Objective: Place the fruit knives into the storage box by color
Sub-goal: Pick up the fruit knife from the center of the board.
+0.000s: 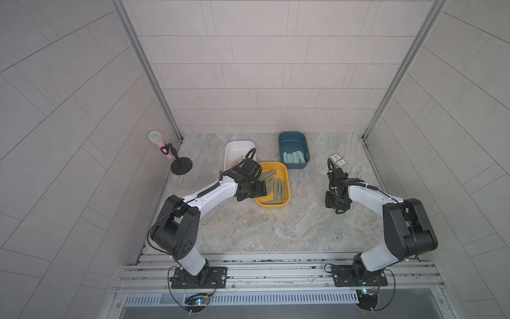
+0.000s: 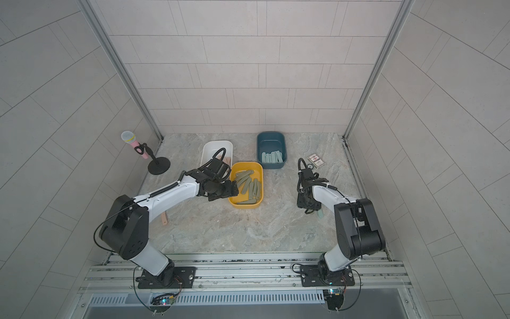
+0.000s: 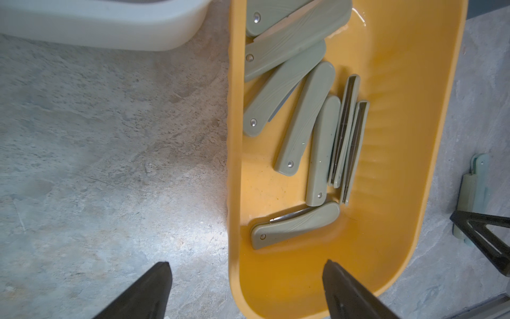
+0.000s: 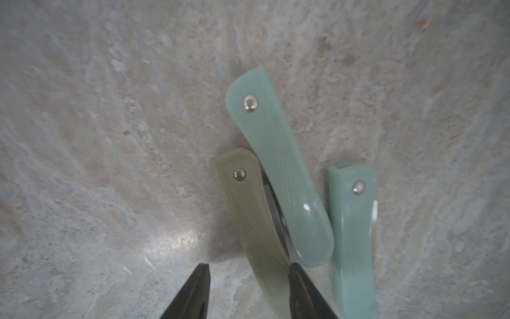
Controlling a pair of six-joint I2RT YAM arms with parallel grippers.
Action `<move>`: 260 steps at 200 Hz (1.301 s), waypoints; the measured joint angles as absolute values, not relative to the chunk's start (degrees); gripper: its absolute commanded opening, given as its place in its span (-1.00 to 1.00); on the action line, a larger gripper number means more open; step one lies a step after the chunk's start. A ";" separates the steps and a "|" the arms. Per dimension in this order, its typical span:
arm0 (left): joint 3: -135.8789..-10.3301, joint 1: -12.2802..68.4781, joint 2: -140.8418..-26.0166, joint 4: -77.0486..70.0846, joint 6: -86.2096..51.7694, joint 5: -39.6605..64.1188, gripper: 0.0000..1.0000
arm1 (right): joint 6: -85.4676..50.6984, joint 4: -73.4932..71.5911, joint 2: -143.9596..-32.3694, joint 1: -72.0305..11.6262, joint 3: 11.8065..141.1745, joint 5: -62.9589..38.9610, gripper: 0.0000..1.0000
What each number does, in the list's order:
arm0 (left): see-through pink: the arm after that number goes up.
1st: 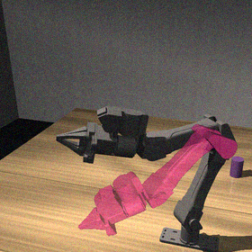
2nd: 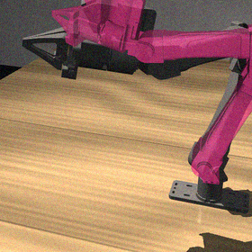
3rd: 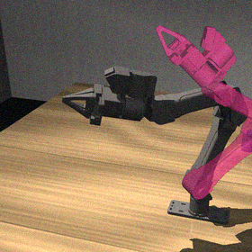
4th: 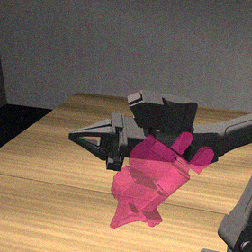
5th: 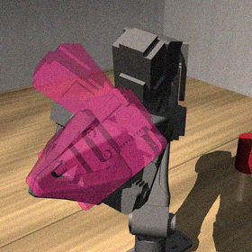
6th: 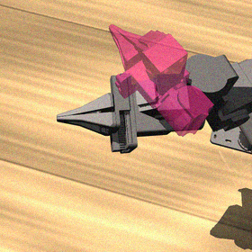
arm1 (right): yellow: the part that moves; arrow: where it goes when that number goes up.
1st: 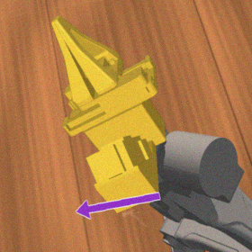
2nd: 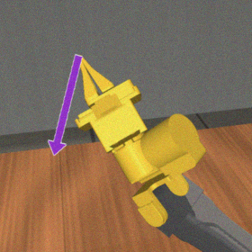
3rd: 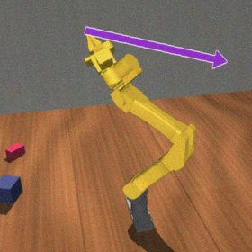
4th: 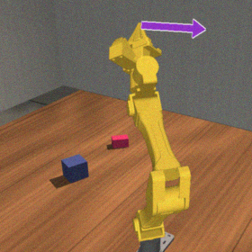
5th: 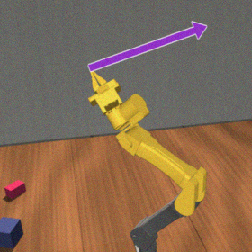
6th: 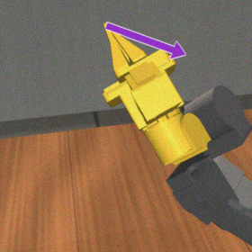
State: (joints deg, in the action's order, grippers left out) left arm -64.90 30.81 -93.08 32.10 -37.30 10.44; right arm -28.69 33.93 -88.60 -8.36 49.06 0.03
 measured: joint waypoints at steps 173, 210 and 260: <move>-64.14 29.58 -90.11 33.04 -36.29 14.17 0.96 | -21.71 41.25 -89.49 -15.64 54.81 0.14 0.13; -63.57 29.58 -90.04 33.69 -35.99 14.41 0.96 | -21.63 39.66 -94.26 -15.62 53.91 0.08 -0.01; -63.57 29.32 -90.04 33.95 -35.92 14.87 0.96 | -25.21 38.76 -94.15 -15.59 53.49 -0.62 -0.28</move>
State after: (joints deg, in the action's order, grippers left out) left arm -63.57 29.32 -90.04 33.95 -35.92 14.87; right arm -25.21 38.76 -94.15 -15.59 53.49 -0.62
